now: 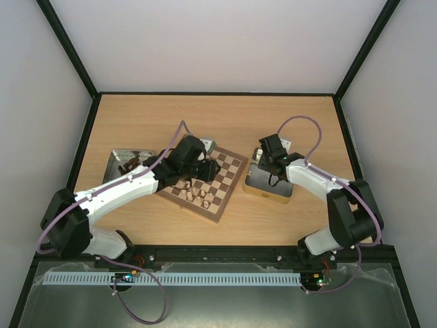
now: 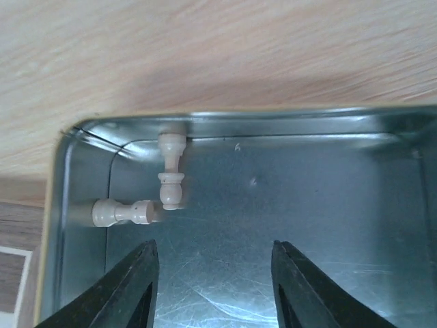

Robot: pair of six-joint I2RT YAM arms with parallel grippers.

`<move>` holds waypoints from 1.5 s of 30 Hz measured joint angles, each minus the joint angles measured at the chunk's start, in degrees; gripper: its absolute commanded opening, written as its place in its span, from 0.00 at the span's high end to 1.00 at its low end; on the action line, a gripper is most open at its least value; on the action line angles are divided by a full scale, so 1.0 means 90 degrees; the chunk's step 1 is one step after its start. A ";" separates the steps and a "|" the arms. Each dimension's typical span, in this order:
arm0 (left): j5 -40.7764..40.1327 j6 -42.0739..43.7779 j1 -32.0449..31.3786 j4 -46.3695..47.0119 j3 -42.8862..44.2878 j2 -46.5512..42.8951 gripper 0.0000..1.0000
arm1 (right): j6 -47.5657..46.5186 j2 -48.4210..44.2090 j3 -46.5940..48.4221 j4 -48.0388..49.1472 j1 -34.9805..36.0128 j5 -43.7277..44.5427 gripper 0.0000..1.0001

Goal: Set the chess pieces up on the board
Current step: Pick up the chess piece from the storage box.

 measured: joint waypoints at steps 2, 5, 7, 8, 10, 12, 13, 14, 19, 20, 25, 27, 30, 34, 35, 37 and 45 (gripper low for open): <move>0.0000 -0.0027 0.0015 0.0005 0.0000 -0.0012 0.50 | 0.0012 0.0306 0.0000 0.0153 0.0024 -0.0097 0.62; 0.0005 -0.0068 0.0027 0.0005 -0.0012 -0.0012 0.50 | 0.0051 0.0673 0.0010 0.0384 0.0024 -0.0153 0.63; 0.0005 -0.0080 0.0027 0.0002 -0.0015 -0.0012 0.50 | 0.0080 0.0916 0.0049 0.0510 0.0024 -0.0170 0.63; 0.0005 -0.0090 0.0027 0.0002 -0.0015 -0.0012 0.50 | 0.0087 0.1001 0.0075 0.0551 0.0027 -0.0172 0.62; 0.0005 -0.0097 0.0027 0.0005 -0.0015 -0.0012 0.50 | 0.0097 0.1166 0.0114 0.0699 0.0024 -0.0175 0.62; 0.0007 -0.0100 0.0027 0.0007 -0.0015 -0.0012 0.50 | 0.0095 0.1258 0.0143 0.0784 0.0024 -0.0187 0.62; 0.0007 -0.0100 0.0027 0.0007 -0.0015 -0.0012 0.50 | 0.0095 0.1294 0.0158 0.0821 0.0024 -0.0194 0.62; 0.0007 -0.0100 0.0027 0.0005 -0.0015 -0.0012 0.50 | 0.0092 0.1326 0.0177 0.0865 0.0024 -0.0204 0.62; 0.0007 -0.0100 0.0027 0.0005 -0.0015 -0.0012 0.50 | 0.0063 0.1433 0.0231 0.1020 0.0024 -0.0206 0.64; 0.0007 -0.0100 0.0027 0.0007 -0.0015 -0.0012 0.50 | 0.0049 0.1486 0.0265 0.1025 0.0024 -0.0192 0.65; 0.0010 -0.0102 0.0027 0.0007 -0.0015 -0.0012 0.50 | -0.0046 0.1698 0.0352 0.1059 0.0024 -0.0104 0.70; 0.0010 -0.0102 0.0029 0.0007 -0.0015 -0.0012 0.50 | -0.0112 0.1787 0.0401 0.1071 0.0027 -0.0090 0.70; 0.0010 -0.0104 0.0034 0.0010 -0.0015 -0.0012 0.50 | -0.0214 0.1882 0.0410 0.1139 0.0024 -0.0092 0.73; 0.0010 -0.0114 0.0056 0.0053 -0.0015 -0.0012 0.50 | -0.0410 0.1972 0.0410 0.1183 0.0024 -0.0092 0.80; 0.0010 -0.0117 0.0058 0.0068 -0.0015 -0.0012 0.50 | -0.0461 0.1972 0.0410 0.1190 0.0024 -0.0097 0.80; 0.0007 -0.0121 0.0066 0.0104 -0.0015 -0.0015 0.50 | -0.0515 0.1974 0.0410 0.1205 0.0024 -0.0104 0.80; 0.0010 -0.0124 0.0107 0.0143 -0.0015 -0.0090 0.49 | -0.0709 0.2047 0.0447 0.1265 0.0027 -0.0049 0.86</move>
